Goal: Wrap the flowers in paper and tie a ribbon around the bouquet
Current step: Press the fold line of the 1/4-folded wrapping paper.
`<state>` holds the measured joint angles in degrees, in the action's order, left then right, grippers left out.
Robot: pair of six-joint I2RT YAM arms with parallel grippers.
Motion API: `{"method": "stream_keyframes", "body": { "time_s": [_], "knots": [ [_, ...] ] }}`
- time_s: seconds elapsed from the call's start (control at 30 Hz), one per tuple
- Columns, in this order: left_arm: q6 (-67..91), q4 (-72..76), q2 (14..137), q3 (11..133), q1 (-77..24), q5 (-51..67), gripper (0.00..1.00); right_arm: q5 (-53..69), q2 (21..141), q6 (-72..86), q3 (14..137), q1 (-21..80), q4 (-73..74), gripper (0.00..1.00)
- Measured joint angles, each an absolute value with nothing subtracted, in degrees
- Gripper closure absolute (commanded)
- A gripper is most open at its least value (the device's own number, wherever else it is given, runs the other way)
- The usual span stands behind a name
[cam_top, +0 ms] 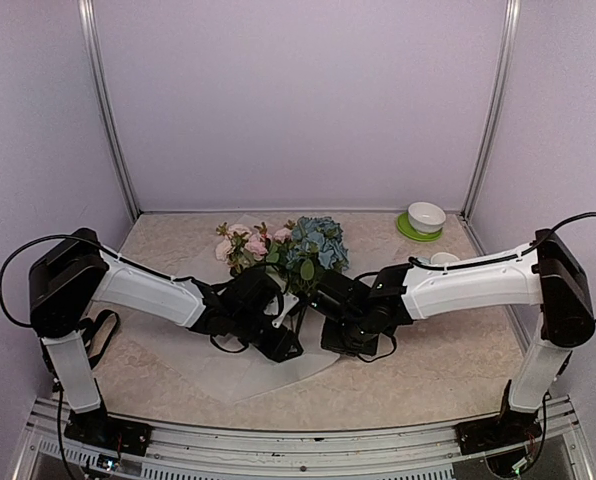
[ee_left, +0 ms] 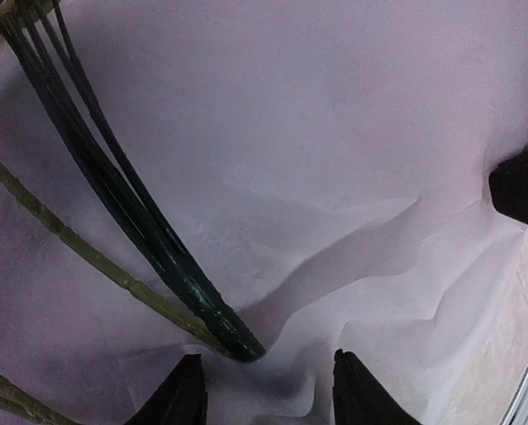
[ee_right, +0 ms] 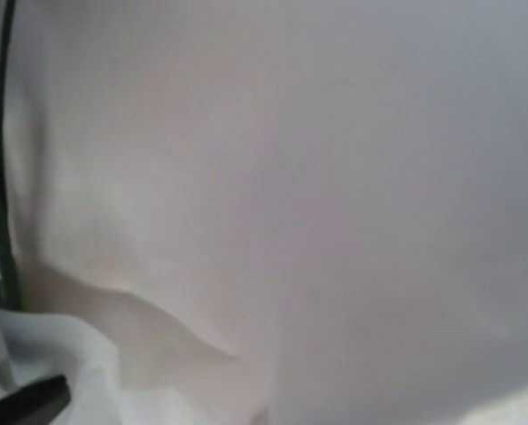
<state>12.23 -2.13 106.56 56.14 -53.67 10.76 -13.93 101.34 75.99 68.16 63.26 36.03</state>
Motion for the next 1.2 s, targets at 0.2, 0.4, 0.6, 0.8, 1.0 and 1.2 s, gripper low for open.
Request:
{"method": "stream_keyframes", "body": {
  "time_s": [0.2,0.4,0.6,0.8,1.0,1.2],
  "knots": [
    [12.64,-4.38,102.69,55.22,-52.31,9.93,0.34,-16.95,102.65,74.76,70.24,64.40,39.79,1.00],
    [12.60,-7.22,90.80,55.20,-51.31,7.49,0.35,-18.11,102.65,74.41,70.35,64.51,40.21,1.00],
    [14.59,-6.94,80.20,49.65,-53.87,8.80,0.20,-17.82,102.65,74.37,70.35,64.51,39.35,1.00],
    [19.90,-6.66,74.65,34.89,-48.66,12.97,0.06,-17.65,102.52,74.46,68.66,64.51,37.63,1.00],
    [24.27,1.26,75.13,29.58,-47.83,22.02,0.12,-17.61,102.50,74.46,68.29,64.53,37.23,1.00],
    [26.26,10.50,80.20,27.92,-47.86,29.28,0.53,-17.52,102.21,74.59,67.64,64.62,36.42,1.00]
  ]
}}
